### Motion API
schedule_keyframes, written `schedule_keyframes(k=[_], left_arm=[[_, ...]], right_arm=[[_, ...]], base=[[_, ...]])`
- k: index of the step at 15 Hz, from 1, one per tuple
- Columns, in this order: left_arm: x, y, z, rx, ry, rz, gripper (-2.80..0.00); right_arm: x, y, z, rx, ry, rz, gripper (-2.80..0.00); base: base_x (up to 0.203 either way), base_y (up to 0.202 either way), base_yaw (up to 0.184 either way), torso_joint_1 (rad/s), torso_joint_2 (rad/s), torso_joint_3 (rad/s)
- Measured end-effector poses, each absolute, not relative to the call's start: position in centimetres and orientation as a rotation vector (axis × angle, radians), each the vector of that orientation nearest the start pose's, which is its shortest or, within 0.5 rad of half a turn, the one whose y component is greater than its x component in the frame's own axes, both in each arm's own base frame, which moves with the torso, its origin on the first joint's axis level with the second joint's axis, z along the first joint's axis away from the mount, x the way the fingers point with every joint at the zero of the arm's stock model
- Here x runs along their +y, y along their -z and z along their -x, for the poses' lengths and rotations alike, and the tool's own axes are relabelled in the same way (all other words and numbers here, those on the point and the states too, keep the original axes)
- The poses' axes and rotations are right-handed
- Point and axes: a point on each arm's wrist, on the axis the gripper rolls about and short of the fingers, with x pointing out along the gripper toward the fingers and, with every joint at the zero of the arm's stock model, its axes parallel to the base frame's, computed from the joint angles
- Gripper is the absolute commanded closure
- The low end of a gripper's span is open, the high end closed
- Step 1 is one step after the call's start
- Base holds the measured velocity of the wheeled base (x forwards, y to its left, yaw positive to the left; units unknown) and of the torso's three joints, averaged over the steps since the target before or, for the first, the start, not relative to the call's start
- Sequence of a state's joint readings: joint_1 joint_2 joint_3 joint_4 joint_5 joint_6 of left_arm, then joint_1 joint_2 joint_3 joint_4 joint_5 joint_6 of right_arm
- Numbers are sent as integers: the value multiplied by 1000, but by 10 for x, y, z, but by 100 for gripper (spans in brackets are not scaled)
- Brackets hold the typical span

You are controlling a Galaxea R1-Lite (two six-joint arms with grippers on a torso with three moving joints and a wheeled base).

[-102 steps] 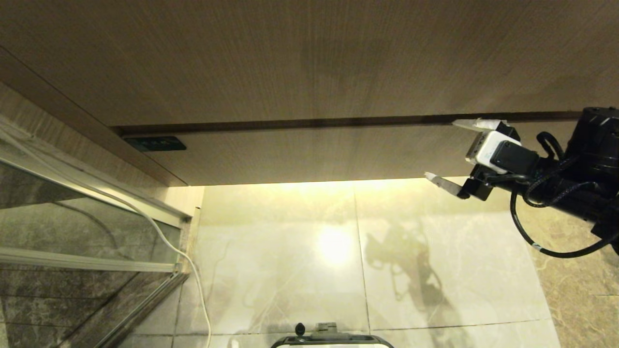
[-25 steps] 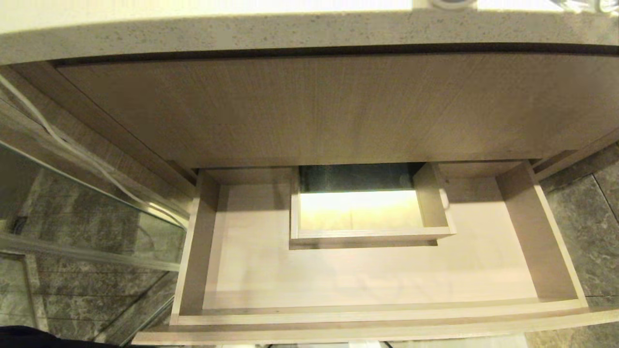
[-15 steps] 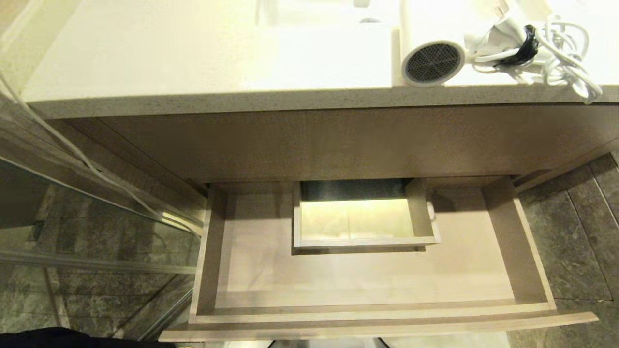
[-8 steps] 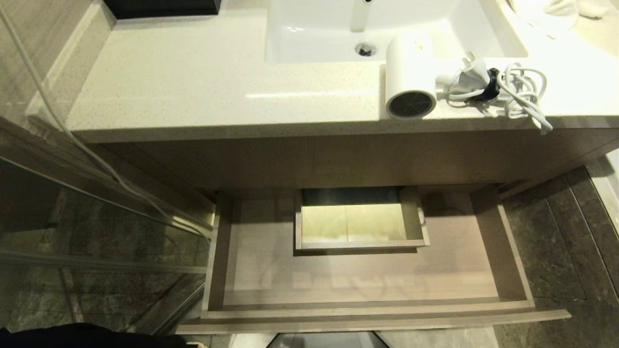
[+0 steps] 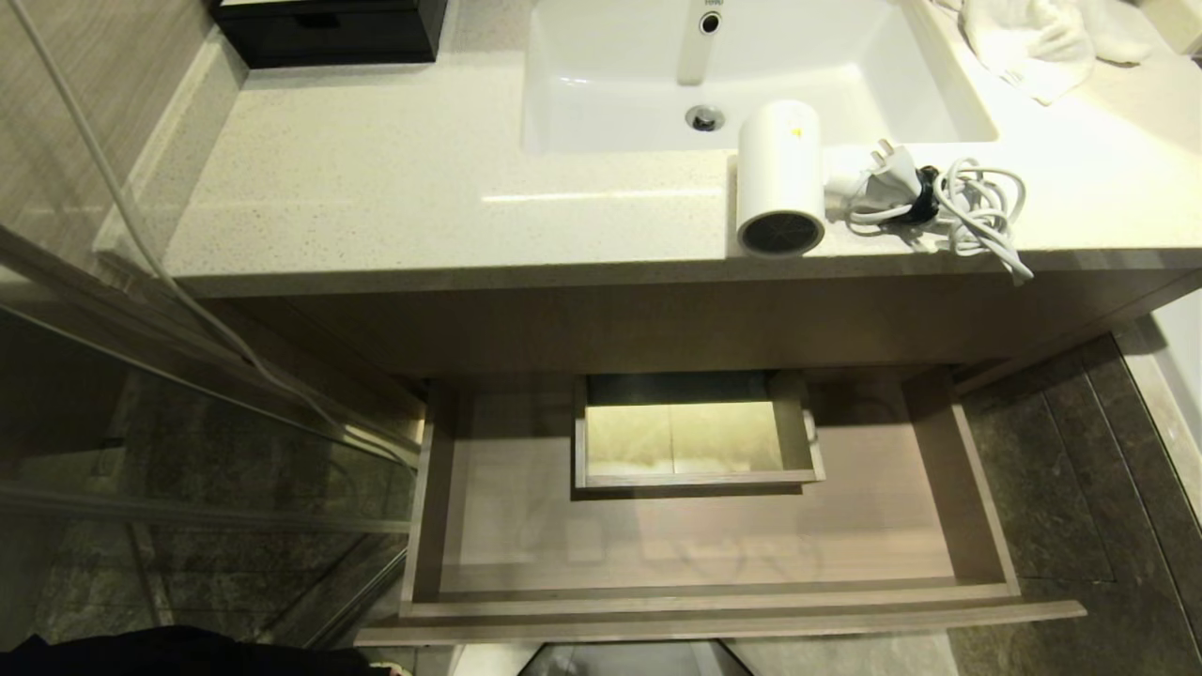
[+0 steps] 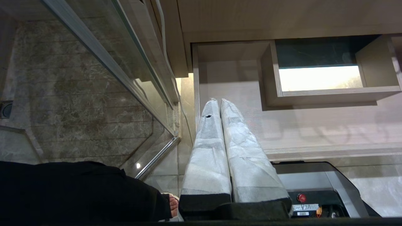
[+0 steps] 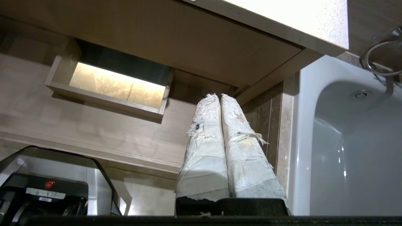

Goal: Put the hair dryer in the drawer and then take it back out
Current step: Pick up the hairdryer

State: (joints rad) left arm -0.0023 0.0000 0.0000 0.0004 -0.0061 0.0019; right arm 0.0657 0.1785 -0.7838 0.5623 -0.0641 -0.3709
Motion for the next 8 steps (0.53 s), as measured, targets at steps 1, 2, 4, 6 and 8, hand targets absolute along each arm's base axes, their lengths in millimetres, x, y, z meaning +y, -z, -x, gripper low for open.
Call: schedule_keyframes(k=[1, 2, 4, 6, 8], left_arm=[[0, -75, 23, 1, 8, -2, 0], [0, -75, 23, 0, 8, -2, 0], [0, -75, 23, 0, 9, -2, 0], [0, -75, 23, 0, 9, -2, 0], [0, -75, 23, 0, 9, -2, 0]], right_arm=[[-8, -220, 92, -48, 8, 368, 0], [-8, -220, 92, -46, 21, 367, 0], [-8, -219, 92, -29, 36, 371, 0], [-8, -223, 90, -29, 36, 375, 0], [-9, -234, 85, -30, 25, 379, 0]], base=[[0, 0, 0, 173, -10, 151], [0, 0, 0, 232, 2, 203], [0, 0, 0, 256, -16, 234], [0, 0, 0, 285, -38, 242], [0, 0, 0, 301, -66, 233]])
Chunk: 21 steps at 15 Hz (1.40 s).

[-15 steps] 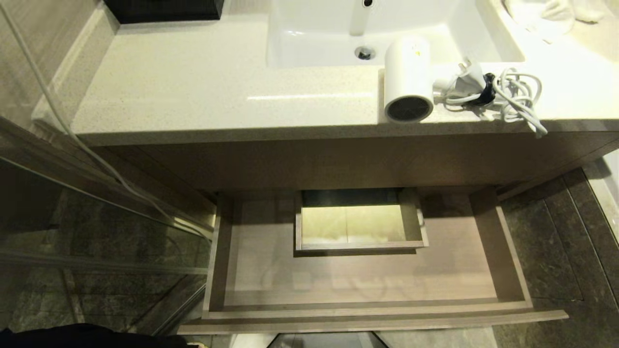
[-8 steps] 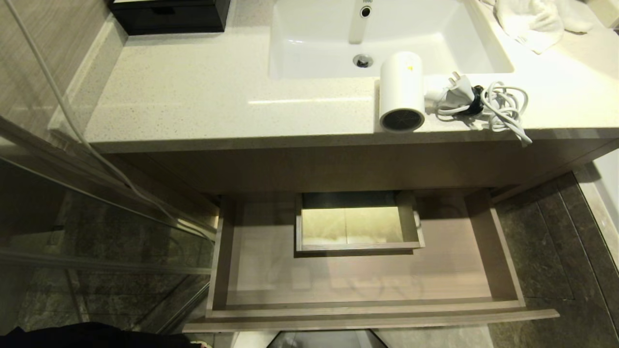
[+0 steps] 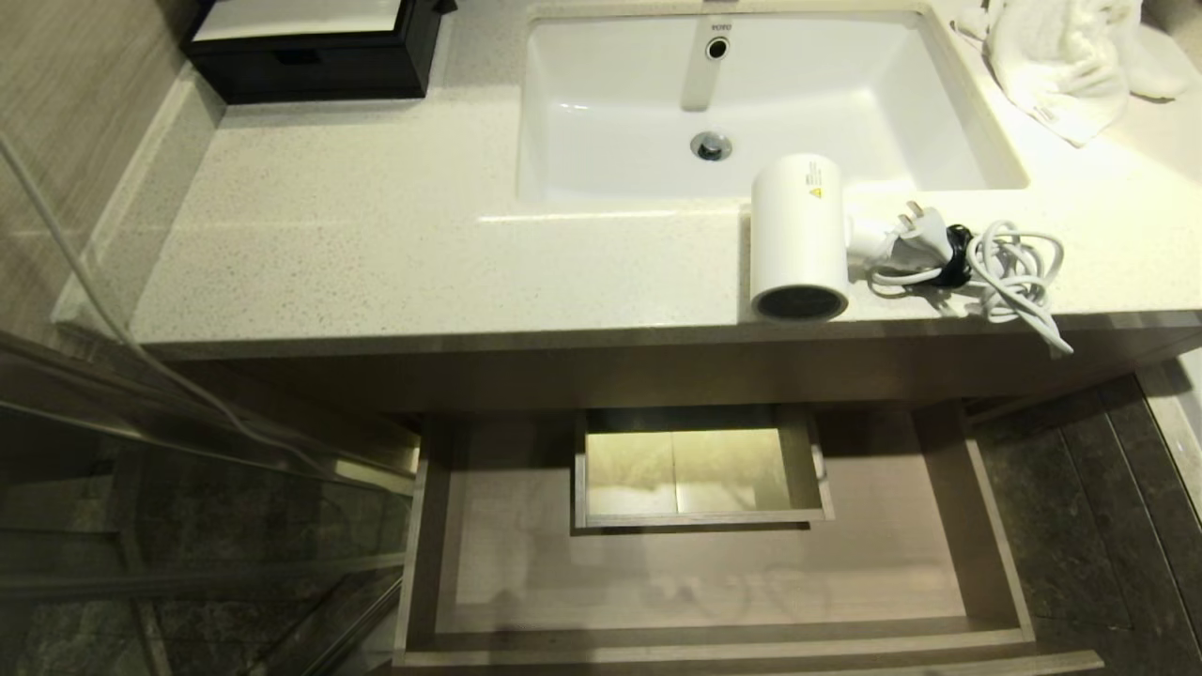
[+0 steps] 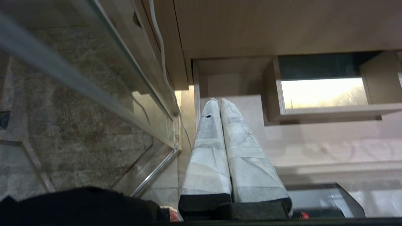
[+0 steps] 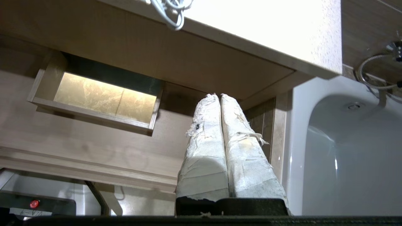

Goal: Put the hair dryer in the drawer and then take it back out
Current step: Pick up the hairdryer

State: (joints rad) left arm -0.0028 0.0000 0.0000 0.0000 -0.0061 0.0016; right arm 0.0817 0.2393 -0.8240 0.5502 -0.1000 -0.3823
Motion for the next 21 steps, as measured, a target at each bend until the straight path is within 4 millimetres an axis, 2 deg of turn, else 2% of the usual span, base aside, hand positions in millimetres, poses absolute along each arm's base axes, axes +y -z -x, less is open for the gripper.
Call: schedule_keyframes(k=[5, 8, 11, 13, 15, 16, 19, 21], left_arm=[[0, -75, 23, 0, 9, -2, 0], [0, -75, 23, 0, 9, -2, 0], [0, -75, 23, 0, 9, -2, 0], [0, -75, 23, 0, 10, -2, 0], [0, -75, 23, 0, 9, -2, 0], [0, -75, 23, 0, 9, -2, 0], [0, -75, 23, 0, 9, -2, 0], [0, -75, 23, 0, 9, -2, 0]], right_arm=[[-11, -283, 56, 1, -49, 392, 0], [-7, -320, 29, 33, -96, 402, 0], [-1, -348, -3, 89, -149, 421, 0], [6, -360, -28, 122, -253, 422, 0], [17, -364, -51, 157, -468, 442, 0], [21, -362, -61, 181, -577, 484, -280], [27, -349, -84, 254, -856, 616, -280], [24, -340, -97, 302, -936, 741, -280]], base=[[0, 0, 0, 325, -109, 204], [0, 0, 0, 330, -159, 171], [0, 0, 0, 120, -52, 57], [0, 0, 0, 13, -11, 9], [0, 0, 0, 0, 0, 0], [0, 0, 0, 0, 0, 0], [0, 0, 0, 0, 0, 0], [0, 0, 0, 0, 0, 0]])
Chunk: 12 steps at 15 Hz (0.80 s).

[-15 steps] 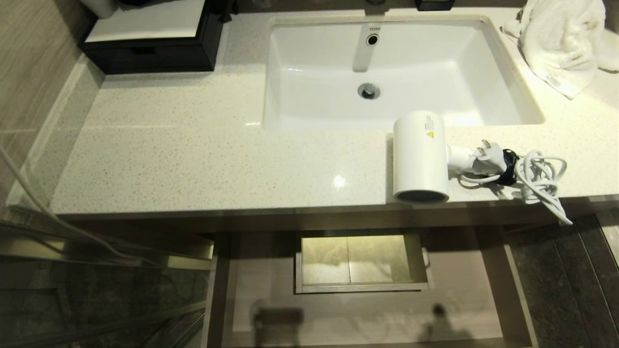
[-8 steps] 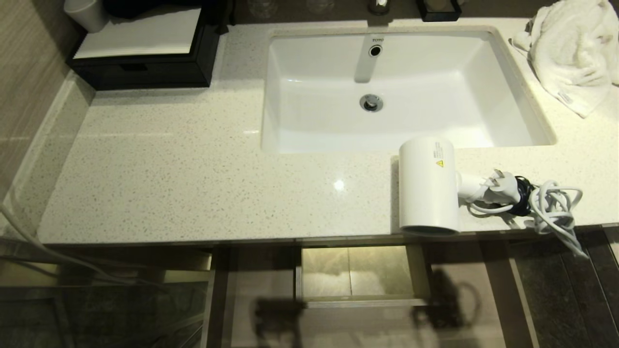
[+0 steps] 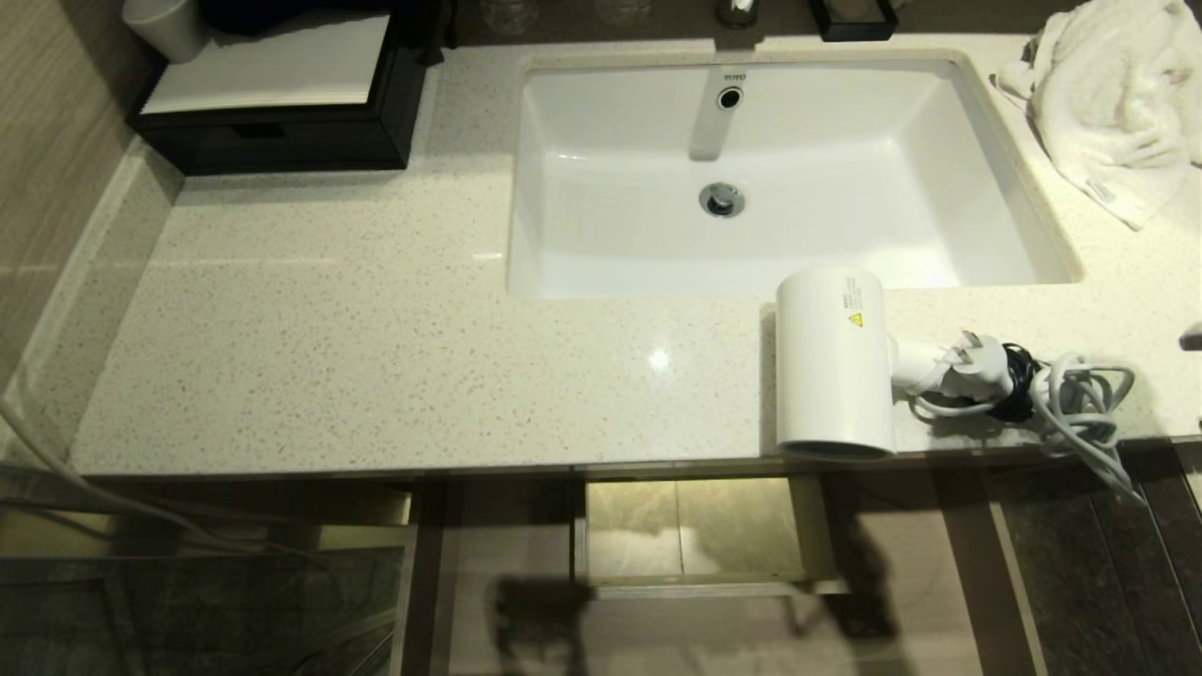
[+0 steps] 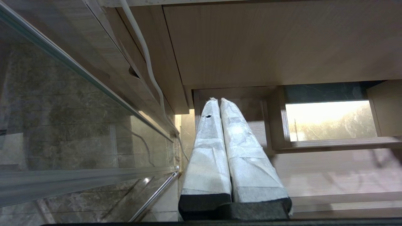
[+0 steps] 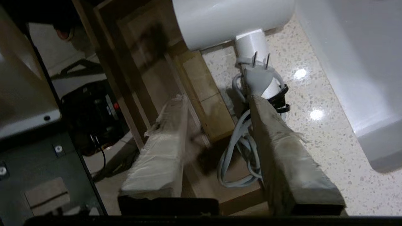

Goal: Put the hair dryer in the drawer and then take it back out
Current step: Pick up the hairdryer

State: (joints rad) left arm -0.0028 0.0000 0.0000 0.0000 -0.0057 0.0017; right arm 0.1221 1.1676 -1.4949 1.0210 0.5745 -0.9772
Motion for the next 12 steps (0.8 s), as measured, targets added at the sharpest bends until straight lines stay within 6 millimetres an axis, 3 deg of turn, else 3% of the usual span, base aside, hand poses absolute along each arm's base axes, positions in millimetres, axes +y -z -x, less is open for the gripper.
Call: schedule_keyframes(k=[5, 7, 12], left_arm=[[0, -75, 23, 0, 9, -2, 0], [0, -75, 23, 0, 9, -1, 0], [0, -75, 23, 0, 9, -1, 0]], right_arm=[[13, -346, -137, 357, -919, 890, -280], [12, -345, -146, 374, -907, 905, -280], [11, -342, -165, 404, -887, 1151, -280]], base=[[0, 0, 0, 0, 0, 0], [0, 0, 0, 0, 0, 0], [0, 0, 0, 0, 0, 0]])
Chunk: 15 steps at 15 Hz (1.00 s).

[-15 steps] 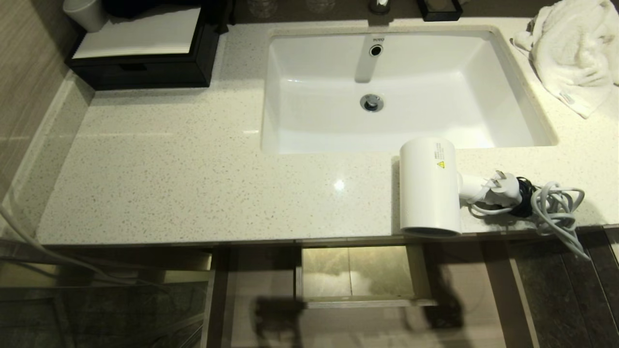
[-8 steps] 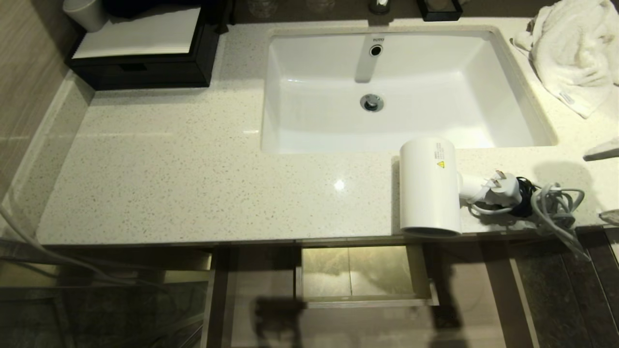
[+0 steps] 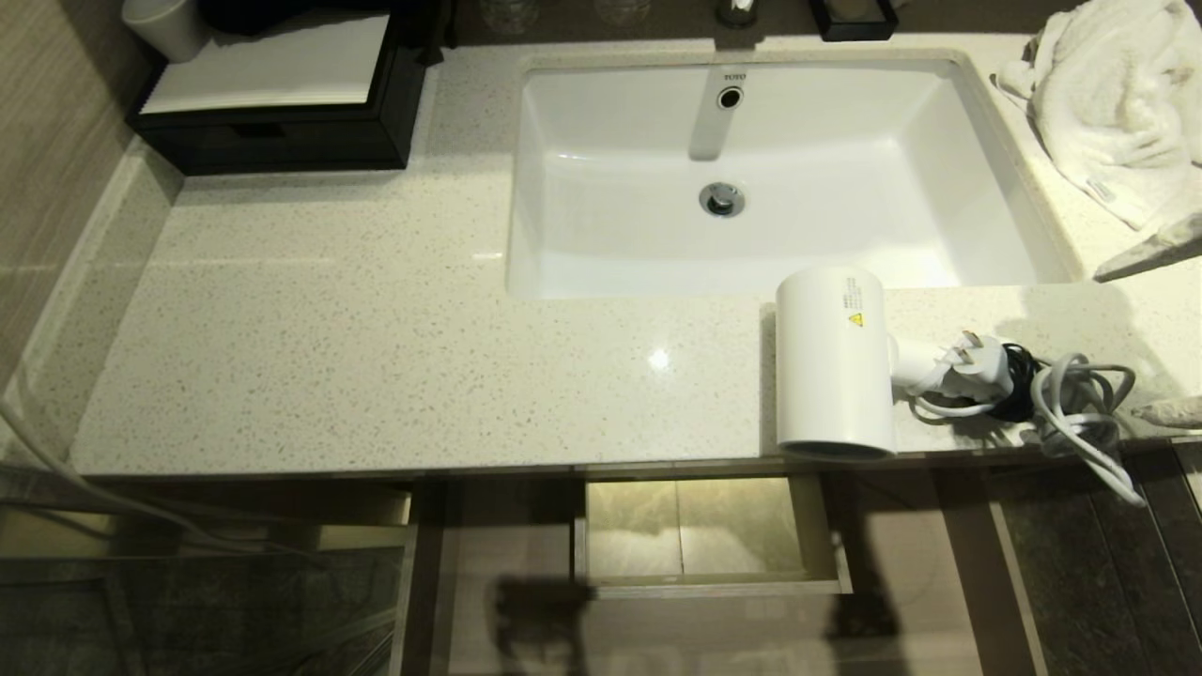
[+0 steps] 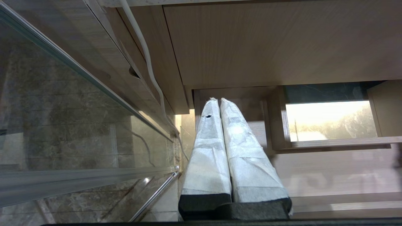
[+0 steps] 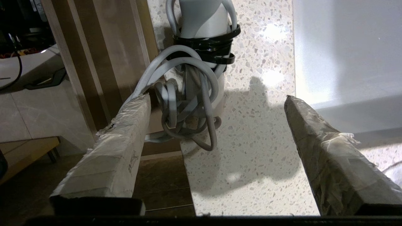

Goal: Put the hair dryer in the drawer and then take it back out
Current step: Pick up the hairdryer

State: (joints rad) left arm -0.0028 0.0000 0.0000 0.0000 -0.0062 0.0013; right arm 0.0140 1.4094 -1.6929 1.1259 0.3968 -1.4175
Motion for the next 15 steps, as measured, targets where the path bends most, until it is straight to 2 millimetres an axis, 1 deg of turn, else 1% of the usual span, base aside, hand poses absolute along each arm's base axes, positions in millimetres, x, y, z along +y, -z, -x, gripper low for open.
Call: schedule_keyframes(k=[2, 5, 10, 13, 15], left_arm=[[0, -75, 23, 0, 9, -1, 0], [0, -75, 23, 0, 9, -2, 0], [0, -75, 23, 0, 9, -1, 0], [0, -75, 23, 0, 9, -2, 0], [0, -75, 23, 0, 9, -2, 0]], right_arm=[[13, -343, -170, 394, -885, 1164, -280], [15, -339, -173, 447, -892, 1178, -280], [21, -330, -181, 609, -860, 1232, -280], [22, -323, -180, 730, -875, 1231, -280], [23, -322, -182, 752, -879, 1224, -280]], base=[[0, 0, 0, 0, 0, 0], [0, 0, 0, 0, 0, 0], [0, 0, 0, 0, 0, 0], [0, 0, 0, 0, 0, 0], [0, 0, 0, 0, 0, 0]])
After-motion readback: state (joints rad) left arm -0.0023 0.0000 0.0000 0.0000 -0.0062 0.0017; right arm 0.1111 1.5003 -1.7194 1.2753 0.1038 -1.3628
